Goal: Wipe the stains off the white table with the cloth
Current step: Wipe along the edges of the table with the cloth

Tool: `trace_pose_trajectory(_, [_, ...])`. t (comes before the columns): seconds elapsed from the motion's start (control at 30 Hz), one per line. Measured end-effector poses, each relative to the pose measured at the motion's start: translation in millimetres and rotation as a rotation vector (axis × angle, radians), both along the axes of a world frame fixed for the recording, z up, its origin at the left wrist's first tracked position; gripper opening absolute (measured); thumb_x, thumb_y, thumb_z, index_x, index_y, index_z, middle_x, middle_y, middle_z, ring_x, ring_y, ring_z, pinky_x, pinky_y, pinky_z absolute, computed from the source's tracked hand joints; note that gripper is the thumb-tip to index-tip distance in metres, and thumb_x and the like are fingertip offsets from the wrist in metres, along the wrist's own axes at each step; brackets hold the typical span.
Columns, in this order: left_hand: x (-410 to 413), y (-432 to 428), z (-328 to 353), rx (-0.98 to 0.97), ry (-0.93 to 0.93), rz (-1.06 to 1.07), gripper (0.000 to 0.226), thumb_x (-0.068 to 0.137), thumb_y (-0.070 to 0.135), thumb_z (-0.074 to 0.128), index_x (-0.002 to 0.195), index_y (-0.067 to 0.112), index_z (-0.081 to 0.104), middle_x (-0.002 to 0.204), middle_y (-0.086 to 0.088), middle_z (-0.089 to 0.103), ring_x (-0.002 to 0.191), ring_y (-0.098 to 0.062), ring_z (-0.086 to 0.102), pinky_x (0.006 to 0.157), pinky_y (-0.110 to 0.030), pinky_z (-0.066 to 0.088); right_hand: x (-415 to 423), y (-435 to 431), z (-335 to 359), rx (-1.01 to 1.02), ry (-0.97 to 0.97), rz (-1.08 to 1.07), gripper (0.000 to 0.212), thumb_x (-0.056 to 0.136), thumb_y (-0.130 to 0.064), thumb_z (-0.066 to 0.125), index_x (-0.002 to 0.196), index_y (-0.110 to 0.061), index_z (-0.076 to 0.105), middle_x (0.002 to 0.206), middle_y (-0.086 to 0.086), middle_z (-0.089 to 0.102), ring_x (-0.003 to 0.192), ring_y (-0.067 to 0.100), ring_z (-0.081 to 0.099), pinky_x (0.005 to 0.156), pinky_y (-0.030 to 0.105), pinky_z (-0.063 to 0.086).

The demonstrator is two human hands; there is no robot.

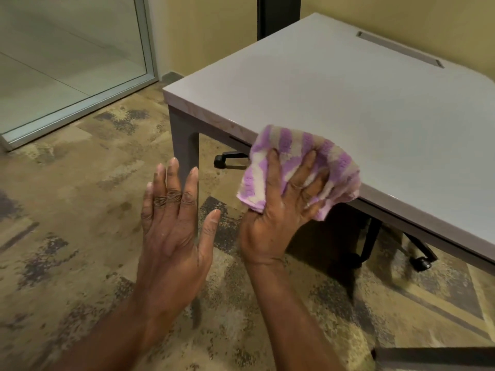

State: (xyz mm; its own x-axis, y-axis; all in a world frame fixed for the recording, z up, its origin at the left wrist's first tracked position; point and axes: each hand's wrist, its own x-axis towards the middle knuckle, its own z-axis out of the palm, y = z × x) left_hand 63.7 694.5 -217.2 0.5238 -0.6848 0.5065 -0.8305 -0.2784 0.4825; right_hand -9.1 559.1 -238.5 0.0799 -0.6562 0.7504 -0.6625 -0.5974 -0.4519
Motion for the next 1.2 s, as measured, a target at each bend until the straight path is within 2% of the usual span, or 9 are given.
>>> trace_pose_trajectory(0.07, [7, -3, 3, 0.006, 0.009, -0.005, 0.068, 0.105, 0.044, 0.034, 0.162, 0.012, 0.017, 0.172, -0.009, 0.002, 0.16, -0.025, -0.003, 0.13, -0.044, 0.0, -19, -1, -5, -0.029, 0.037, -0.024, 0.052, 0.107, -0.051, 0.039, 0.156, -0.033, 0.036, 0.171, 0.003, 0.012, 0.158, 0.041, 0.004, 0.12, 0.072, -0.001])
trace_pose_trajectory(0.13, [14, -4, 5, 0.012, 0.018, -0.007, 0.068, 0.105, 0.045, 0.032, 0.162, 0.013, 0.016, 0.172, -0.009, 0.001, 0.16, -0.025, -0.004, 0.13, -0.045, -0.001, -26, -3, -11, -0.038, 0.037, -0.037, 0.052, 0.107, -0.047, 0.044, 0.156, -0.033, 0.038, 0.17, -0.002, 0.008, 0.159, 0.035, 0.0, 0.121, 0.071, -0.001])
trace_pose_trajectory(0.3, [33, -5, 3, 0.004, 0.026, 0.01, 0.067, 0.106, 0.047, 0.028, 0.162, 0.013, 0.016, 0.172, -0.008, -0.001, 0.16, -0.024, -0.005, 0.13, -0.044, -0.001, 13, -11, -13, -0.08, -0.04, -0.046, 0.054, 0.107, -0.039, 0.045, 0.158, -0.031, 0.032, 0.171, -0.003, -0.007, 0.157, 0.036, -0.009, 0.123, 0.065, -0.007])
trace_pose_trajectory(0.53, [64, -8, 0, -0.047, 0.053, 0.031, 0.065, 0.107, 0.046, 0.027, 0.162, 0.013, 0.018, 0.172, -0.009, 0.003, 0.16, -0.022, -0.004, 0.13, -0.041, -0.001, 80, -5, -19, -0.092, 0.063, 0.013, 0.061, 0.105, -0.049, 0.04, 0.16, -0.039, 0.018, 0.171, 0.0, -0.011, 0.157, 0.038, -0.012, 0.121, 0.063, -0.011])
trace_pose_trajectory(0.6, [75, -7, 0, -0.067, 0.057, 0.046, 0.064, 0.107, 0.043, 0.031, 0.161, 0.012, 0.02, 0.172, -0.009, 0.006, 0.16, -0.023, -0.002, 0.13, -0.041, -0.001, 97, -2, -19, -0.069, 0.095, 0.01, 0.075, 0.099, -0.046, 0.055, 0.161, -0.041, 0.014, 0.17, -0.002, -0.017, 0.157, 0.034, -0.017, 0.121, 0.06, -0.014])
trace_pose_trajectory(0.67, [85, -5, 0, -0.078, 0.064, 0.059, 0.063, 0.106, 0.041, 0.034, 0.161, 0.012, 0.021, 0.172, -0.009, 0.006, 0.16, -0.024, -0.001, 0.13, -0.042, 0.0, 113, 2, -18, -0.049, 0.119, 0.05, 0.084, 0.093, -0.051, 0.061, 0.161, -0.041, 0.013, 0.17, -0.002, -0.018, 0.157, 0.032, -0.02, 0.12, 0.058, -0.018])
trace_pose_trajectory(0.8, [101, 2, 0, -0.082, 0.084, 0.066, 0.064, 0.105, 0.04, 0.034, 0.161, 0.013, 0.02, 0.172, -0.006, 0.004, 0.16, -0.022, -0.004, 0.13, -0.043, -0.001, 151, 9, -8, -0.073, 0.208, 0.094, 0.103, 0.08, -0.052, 0.077, 0.161, -0.036, 0.016, 0.172, 0.004, -0.011, 0.157, 0.033, -0.017, 0.119, 0.063, -0.015])
trace_pose_trajectory(1.03, [104, 7, 0, -0.126, 0.126, 0.083, 0.061, 0.106, 0.038, 0.034, 0.161, 0.015, 0.022, 0.172, -0.004, 0.006, 0.16, -0.019, -0.003, 0.129, -0.039, -0.002, 177, 17, 4, -0.028, 0.297, 0.156, 0.077, 0.09, -0.037, 0.061, 0.16, -0.035, 0.027, 0.172, 0.009, 0.007, 0.156, 0.034, -0.018, 0.119, 0.068, -0.009])
trace_pose_trajectory(1.2, [90, 1, 0, -0.14, 0.15, 0.09, 0.059, 0.106, 0.035, 0.034, 0.161, 0.014, 0.023, 0.172, -0.004, 0.008, 0.16, -0.02, -0.001, 0.13, -0.043, 0.0, 160, 12, 16, -0.075, 0.418, 0.337, 0.079, 0.09, -0.029, 0.061, 0.161, -0.025, 0.028, 0.172, 0.007, 0.006, 0.158, 0.03, -0.014, 0.123, 0.054, -0.016])
